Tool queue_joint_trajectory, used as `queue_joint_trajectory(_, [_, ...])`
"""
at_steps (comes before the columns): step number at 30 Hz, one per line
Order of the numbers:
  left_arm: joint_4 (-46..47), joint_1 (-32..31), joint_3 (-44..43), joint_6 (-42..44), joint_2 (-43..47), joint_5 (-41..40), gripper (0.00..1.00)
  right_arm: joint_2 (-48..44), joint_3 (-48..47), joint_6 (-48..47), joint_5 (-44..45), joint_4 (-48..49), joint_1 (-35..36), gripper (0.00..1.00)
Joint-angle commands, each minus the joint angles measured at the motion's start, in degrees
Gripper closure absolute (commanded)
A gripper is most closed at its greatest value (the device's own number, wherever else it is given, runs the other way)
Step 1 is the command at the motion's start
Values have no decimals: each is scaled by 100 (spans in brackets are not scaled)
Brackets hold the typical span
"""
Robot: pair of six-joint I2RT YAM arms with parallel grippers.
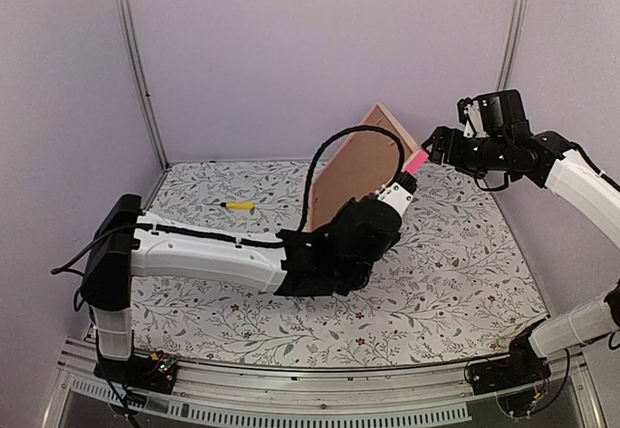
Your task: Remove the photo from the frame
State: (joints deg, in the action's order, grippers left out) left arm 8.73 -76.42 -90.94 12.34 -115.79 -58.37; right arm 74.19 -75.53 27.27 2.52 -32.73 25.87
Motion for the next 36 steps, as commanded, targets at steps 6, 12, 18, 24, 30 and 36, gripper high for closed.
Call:
queue_joint_trajectory(6, [-338,319,41,-1868,751,289,100,-231,303,212,97,259,11,11])
queue_joint_trajectory(12, [-777,503,226,-2986,1139,679,100,-188,655,358,-184,515,9,5])
queue_joint_trajectory(18, [-1099,584,503,-3946,1508,781,100,-39,1327,651,-1016,1234,14,3])
queue_joint_trajectory(24, [-1338,741,749,-4850,1807,1019,100,236,2017,1109,-1956,2181,9,2])
queue_joint_trajectory(30, [-1549,984,1094,-5874,2077,1408,100,482,2588,1609,-2553,3061,9,2])
queue_joint_trajectory(36, [-1752,1210,1420,-6982,2207,1814,100,753,2989,1988,-2873,3767,15,1])
